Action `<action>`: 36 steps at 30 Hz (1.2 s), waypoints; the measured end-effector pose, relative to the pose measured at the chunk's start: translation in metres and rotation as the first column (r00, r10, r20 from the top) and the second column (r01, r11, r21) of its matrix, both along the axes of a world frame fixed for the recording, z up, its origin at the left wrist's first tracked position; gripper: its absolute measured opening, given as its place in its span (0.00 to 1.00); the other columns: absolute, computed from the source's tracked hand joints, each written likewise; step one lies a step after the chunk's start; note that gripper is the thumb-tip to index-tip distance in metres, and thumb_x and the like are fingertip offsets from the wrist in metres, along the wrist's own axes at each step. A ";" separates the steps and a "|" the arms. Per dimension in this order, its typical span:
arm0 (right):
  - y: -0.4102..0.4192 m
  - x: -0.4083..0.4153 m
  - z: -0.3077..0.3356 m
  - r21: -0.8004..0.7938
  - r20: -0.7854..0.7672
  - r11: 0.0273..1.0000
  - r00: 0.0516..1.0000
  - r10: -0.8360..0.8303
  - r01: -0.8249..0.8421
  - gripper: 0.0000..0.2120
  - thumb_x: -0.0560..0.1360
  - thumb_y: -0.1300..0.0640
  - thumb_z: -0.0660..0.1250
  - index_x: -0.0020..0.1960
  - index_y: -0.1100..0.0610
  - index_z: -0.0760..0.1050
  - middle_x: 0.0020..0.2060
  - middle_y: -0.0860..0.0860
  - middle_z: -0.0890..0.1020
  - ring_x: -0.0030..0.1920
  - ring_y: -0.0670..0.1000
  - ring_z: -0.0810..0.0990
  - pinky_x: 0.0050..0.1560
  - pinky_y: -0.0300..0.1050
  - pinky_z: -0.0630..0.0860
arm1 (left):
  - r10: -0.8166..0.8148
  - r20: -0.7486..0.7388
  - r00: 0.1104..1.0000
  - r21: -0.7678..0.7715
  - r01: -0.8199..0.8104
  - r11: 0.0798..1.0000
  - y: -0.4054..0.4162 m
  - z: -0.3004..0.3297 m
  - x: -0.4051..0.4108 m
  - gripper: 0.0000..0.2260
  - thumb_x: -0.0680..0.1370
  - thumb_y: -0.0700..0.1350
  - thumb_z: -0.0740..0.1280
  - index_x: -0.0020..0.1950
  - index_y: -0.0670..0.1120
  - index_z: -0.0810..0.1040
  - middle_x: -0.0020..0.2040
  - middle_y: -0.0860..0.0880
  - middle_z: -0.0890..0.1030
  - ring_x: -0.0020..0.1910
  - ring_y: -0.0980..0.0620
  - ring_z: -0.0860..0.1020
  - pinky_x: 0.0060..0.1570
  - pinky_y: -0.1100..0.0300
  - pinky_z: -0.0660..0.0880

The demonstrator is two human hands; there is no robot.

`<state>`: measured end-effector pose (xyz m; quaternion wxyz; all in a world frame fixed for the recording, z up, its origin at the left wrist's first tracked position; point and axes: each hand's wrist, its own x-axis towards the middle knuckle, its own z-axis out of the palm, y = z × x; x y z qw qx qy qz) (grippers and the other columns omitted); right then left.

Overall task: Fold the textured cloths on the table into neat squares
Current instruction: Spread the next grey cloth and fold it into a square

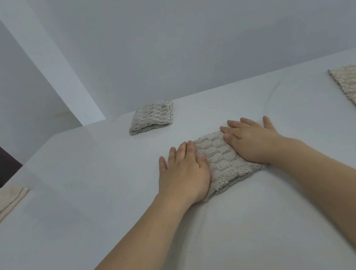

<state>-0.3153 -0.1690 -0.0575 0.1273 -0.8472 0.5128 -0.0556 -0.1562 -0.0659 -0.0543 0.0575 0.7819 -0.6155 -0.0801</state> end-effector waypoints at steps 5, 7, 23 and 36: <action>-0.001 -0.001 0.000 0.004 0.003 1.000 1.000 -0.021 0.021 0.23 0.82 0.43 0.40 0.77 0.39 0.51 0.78 0.41 0.50 0.78 0.48 0.45 0.73 0.65 0.38 | -0.005 0.096 0.995 -0.016 0.007 1.000 0.000 0.015 -0.001 0.27 0.84 0.53 0.44 0.81 0.46 0.46 0.81 0.49 0.42 0.79 0.49 0.38 0.76 0.47 0.36; -0.002 -0.001 -0.001 0.003 -0.004 1.000 1.000 -0.021 0.021 0.23 0.82 0.43 0.40 0.77 0.39 0.51 0.78 0.41 0.50 0.78 0.48 0.45 0.73 0.65 0.39 | -0.045 0.080 0.996 -0.074 0.051 0.996 -0.008 0.020 -0.019 0.27 0.84 0.52 0.45 0.81 0.44 0.47 0.81 0.48 0.44 0.79 0.48 0.39 0.77 0.48 0.37; 0.002 -0.003 0.009 -0.028 0.036 0.999 0.999 -0.030 0.031 0.22 0.83 0.47 0.42 0.74 0.47 0.62 0.77 0.45 0.59 0.77 0.48 0.53 0.74 0.63 0.46 | -0.044 -0.067 0.997 0.048 0.048 0.998 0.021 0.004 0.009 0.26 0.84 0.55 0.43 0.81 0.50 0.43 0.81 0.53 0.42 0.79 0.53 0.40 0.77 0.51 0.38; 0.009 0.000 0.002 0.024 -0.035 0.998 0.998 0.056 -0.055 0.25 0.83 0.45 0.39 0.79 0.47 0.44 0.78 0.40 0.48 0.78 0.46 0.45 0.74 0.61 0.37 | 0.021 -0.013 1.000 -0.052 -0.022 0.998 -0.003 -0.002 -0.012 0.27 0.84 0.54 0.44 0.81 0.46 0.48 0.81 0.49 0.48 0.80 0.49 0.44 0.77 0.48 0.41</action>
